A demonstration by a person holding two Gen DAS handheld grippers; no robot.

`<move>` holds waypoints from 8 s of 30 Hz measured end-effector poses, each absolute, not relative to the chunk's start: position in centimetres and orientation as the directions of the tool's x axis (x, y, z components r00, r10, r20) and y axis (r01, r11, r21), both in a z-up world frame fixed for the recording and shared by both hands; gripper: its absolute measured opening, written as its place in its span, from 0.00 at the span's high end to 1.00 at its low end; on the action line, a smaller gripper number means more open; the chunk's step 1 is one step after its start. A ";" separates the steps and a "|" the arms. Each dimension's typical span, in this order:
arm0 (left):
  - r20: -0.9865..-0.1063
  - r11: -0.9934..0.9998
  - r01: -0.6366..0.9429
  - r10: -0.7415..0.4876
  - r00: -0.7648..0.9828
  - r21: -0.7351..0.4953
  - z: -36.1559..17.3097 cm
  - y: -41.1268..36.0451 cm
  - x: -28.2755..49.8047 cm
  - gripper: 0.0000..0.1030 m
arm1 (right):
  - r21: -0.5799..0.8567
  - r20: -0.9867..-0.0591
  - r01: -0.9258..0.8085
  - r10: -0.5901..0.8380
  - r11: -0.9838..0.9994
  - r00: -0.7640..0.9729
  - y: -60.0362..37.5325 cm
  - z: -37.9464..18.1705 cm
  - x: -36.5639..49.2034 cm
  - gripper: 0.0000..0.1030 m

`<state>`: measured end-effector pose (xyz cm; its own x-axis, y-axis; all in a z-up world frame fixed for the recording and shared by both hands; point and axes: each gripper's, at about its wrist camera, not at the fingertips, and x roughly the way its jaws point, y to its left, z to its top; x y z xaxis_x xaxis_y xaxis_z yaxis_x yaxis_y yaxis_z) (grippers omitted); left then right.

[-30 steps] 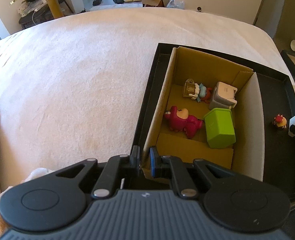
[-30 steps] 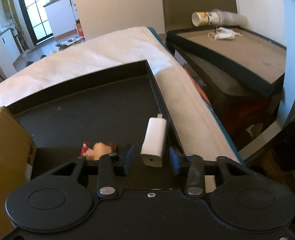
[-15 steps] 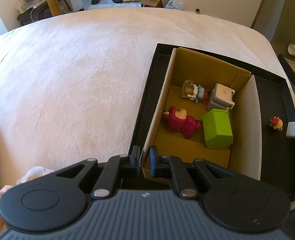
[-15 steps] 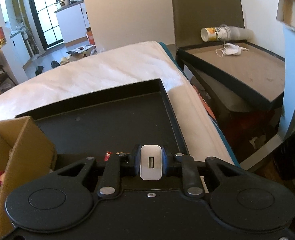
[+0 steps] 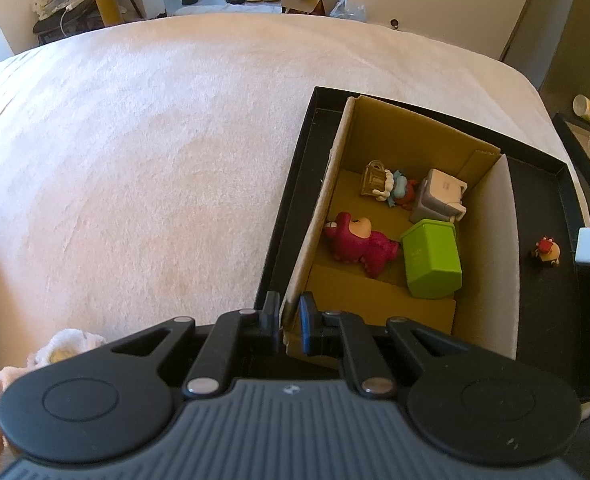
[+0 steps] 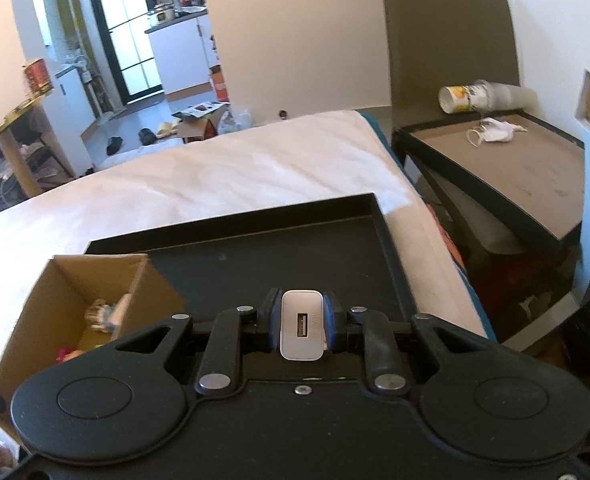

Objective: Organize rigid objects

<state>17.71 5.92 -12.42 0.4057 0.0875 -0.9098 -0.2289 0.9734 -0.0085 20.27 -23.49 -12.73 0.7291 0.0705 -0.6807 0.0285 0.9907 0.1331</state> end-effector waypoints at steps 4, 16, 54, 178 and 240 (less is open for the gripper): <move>-0.909 0.973 -0.228 0.081 0.409 -0.016 -12.5 6.0 17.7 0.91 | 0.130 -0.675 0.001 0.088 0.992 0.733 -22.1 -11.7 20.1 0.79; -0.905 0.973 -0.226 0.051 0.423 -0.051 -12.3 6.3 17.4 0.91 | 0.150 -0.651 -0.089 0.166 0.985 0.740 -18.1 -9.2 19.8 0.79; -0.890 0.960 -0.234 -0.034 0.454 -0.156 -12.1 7.9 17.0 0.91 | 0.076 -0.750 -0.186 0.179 0.980 0.637 -9.0 -11.7 21.5 0.77; -0.885 0.958 -0.241 -0.025 0.465 -0.154 -12.3 7.8 16.8 0.91 | -0.050 -0.766 -0.532 0.309 0.845 0.564 -4.4 -10.9 21.2 0.62; -0.855 0.993 -0.115 0.026 0.517 -0.040 -6.6 4.6 14.2 0.77 | 0.119 -0.689 -0.291 0.290 0.949 0.665 -14.3 -6.5 13.3 0.22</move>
